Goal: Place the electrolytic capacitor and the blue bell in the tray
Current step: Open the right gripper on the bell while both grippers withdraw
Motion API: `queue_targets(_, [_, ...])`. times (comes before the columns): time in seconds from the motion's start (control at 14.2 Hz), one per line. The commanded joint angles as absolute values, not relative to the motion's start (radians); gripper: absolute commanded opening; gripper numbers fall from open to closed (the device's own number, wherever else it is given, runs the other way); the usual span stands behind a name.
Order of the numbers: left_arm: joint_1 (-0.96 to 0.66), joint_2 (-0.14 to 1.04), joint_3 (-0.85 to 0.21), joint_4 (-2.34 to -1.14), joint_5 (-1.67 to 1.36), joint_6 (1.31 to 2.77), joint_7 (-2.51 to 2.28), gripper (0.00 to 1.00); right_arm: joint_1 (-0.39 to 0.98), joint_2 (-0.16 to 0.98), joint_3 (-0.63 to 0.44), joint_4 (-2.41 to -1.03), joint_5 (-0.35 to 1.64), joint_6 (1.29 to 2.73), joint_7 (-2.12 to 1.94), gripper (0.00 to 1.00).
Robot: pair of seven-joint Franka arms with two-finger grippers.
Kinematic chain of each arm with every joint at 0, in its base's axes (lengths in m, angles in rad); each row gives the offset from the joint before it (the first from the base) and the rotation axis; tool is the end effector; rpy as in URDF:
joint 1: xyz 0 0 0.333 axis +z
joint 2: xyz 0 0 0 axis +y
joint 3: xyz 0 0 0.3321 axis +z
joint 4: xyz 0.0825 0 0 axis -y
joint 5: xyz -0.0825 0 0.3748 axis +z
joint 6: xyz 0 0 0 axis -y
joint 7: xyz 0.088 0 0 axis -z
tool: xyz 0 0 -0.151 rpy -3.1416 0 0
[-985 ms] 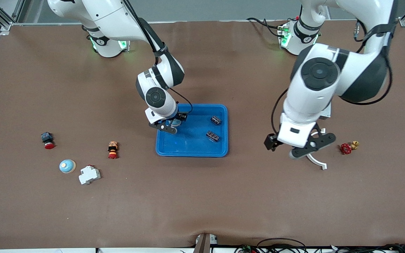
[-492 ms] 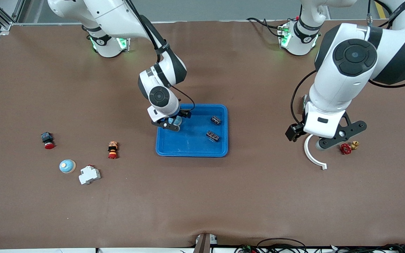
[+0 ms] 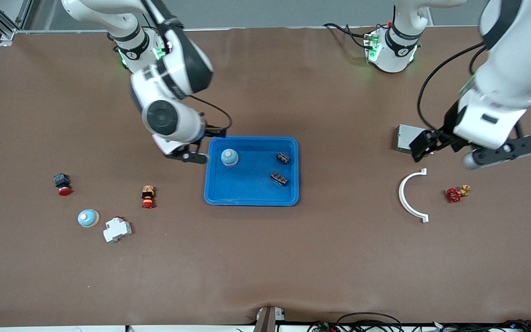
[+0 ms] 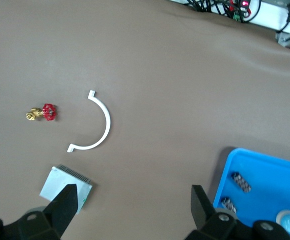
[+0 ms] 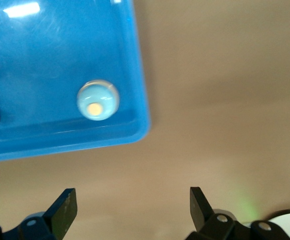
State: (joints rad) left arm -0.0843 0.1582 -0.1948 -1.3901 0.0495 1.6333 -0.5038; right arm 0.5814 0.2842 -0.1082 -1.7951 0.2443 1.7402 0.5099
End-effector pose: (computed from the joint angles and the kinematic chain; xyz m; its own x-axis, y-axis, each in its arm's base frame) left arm 0.5875 -0.1510 0.5975 0.9704 0.2258 0.0861 0.2244 -0.9742 0.0258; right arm 0.4951 0.2933 0.3499 0.9180 -0.1115 -0.3805 -0.1188 -0.9929 0.0043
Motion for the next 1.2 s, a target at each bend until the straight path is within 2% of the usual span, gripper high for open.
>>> queue_targets(0.0, [-0.037,0.094,-0.17,-1.445,0.017,1.6,-0.416,1.0,0.461,0.25,-0.094,-1.805,0.21,1.678,0.282,1.0])
queue_targets(0.21, [-0.028,0.058,-0.137,-1.456,0.018,1.591,-0.371,1.0,0.359,0.238,-0.094,-1.81,0.112,1.664,0.09,1.0])
queue_targets(0.42, [-0.032,-0.044,-0.112,-1.561,0.017,1.582,-0.305,1.0,0.25,0.239,-0.094,-1.806,0.022,1.687,-0.126,1.0])
queue_targets(0.77, [-0.035,-0.064,-0.124,-1.566,0.017,1.54,-0.293,1.0,0.048,0.291,-0.094,-1.809,-0.021,1.909,-0.602,1.0])
queue_targets(1.13, [-0.032,-0.051,-0.156,-1.563,0.02,1.549,-0.287,1.0,-0.014,0.403,-0.094,-1.802,-0.118,2.181,-0.84,1.0])
